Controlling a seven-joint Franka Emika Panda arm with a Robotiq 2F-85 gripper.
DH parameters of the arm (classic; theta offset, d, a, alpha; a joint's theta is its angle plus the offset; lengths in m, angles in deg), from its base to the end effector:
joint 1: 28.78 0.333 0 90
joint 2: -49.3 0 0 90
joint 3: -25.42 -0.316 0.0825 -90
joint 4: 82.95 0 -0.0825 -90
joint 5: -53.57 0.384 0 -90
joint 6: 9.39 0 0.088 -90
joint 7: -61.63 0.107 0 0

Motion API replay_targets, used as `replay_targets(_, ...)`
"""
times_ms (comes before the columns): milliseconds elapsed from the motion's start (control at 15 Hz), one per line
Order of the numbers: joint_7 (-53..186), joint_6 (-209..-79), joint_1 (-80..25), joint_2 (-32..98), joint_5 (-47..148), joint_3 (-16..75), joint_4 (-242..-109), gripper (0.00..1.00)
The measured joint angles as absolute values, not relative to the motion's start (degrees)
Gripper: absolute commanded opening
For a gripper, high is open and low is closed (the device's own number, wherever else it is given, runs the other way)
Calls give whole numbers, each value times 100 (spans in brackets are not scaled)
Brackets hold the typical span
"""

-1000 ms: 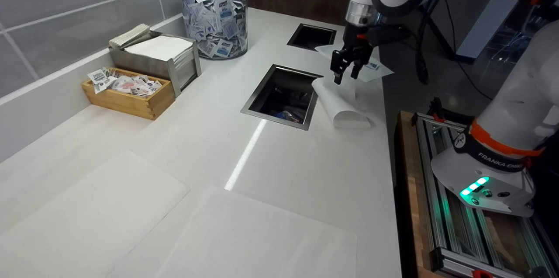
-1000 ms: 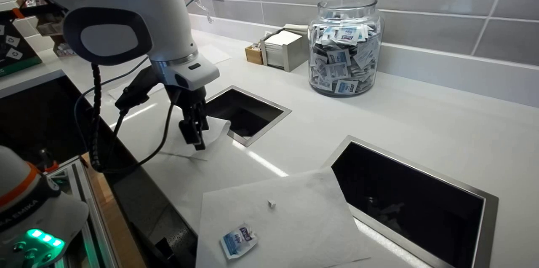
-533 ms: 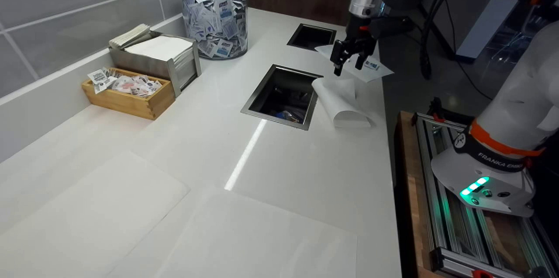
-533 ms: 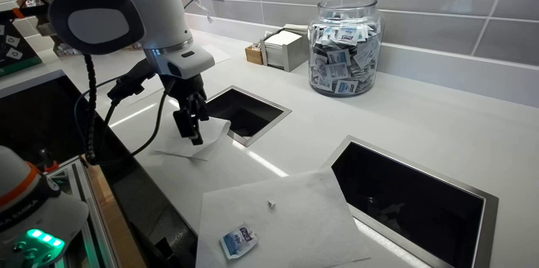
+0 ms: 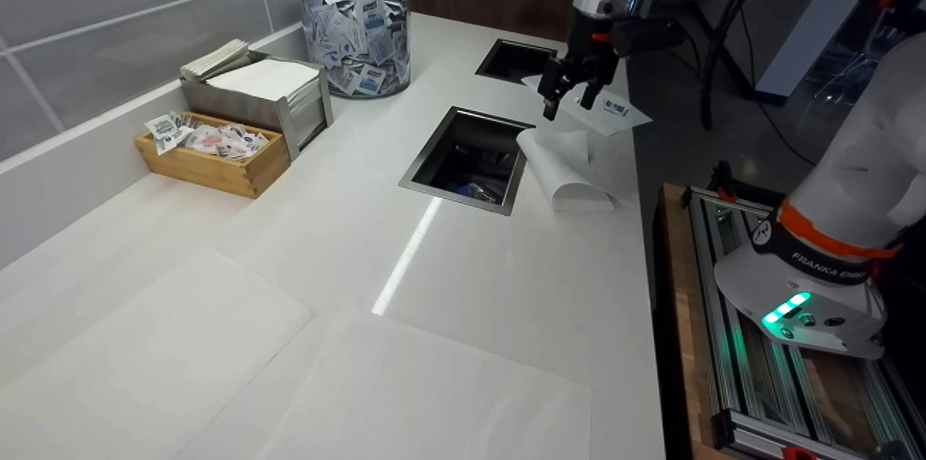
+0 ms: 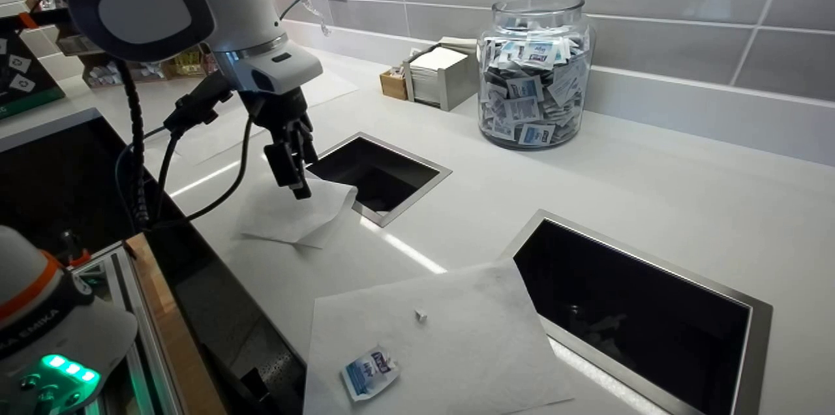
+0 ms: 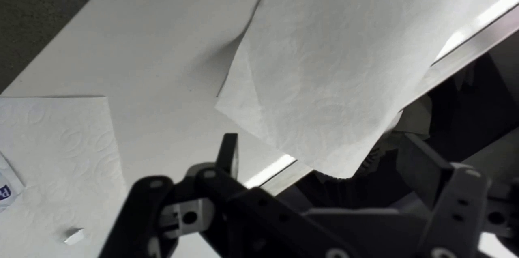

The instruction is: Fold the white tissue on the left in half from left to right, pick up the folded tissue and put it in the left bin

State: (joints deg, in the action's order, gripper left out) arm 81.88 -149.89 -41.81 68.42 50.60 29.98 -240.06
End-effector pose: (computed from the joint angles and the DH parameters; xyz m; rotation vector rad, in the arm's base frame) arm 0.3679 -0.1147 0.3251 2.9860 -0.9521 0.0682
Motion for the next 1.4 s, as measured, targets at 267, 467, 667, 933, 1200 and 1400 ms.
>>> replay_targets(267, 8187, -14989, -4000, 6736, 5267, 2929, -24007, 100)
replay_targets(467, 8187, -14989, -3964, 6697, 5294, 2886, -24006, 100)
replay_targets(667, 8187, -14989, -3982, 6686, 5295, 2897, -23998, 100)
replay_targets(933, 8110, -14999, -4138, 6420, 5297, 3148, -23887, 100)
replay_targets(1200, 7802, -14999, -4173, 6074, 5527, 3403, -23746, 74)
replay_targets(1400, 7628, -14999, -4172, 5836, 5699, 3466, -23646, 50)
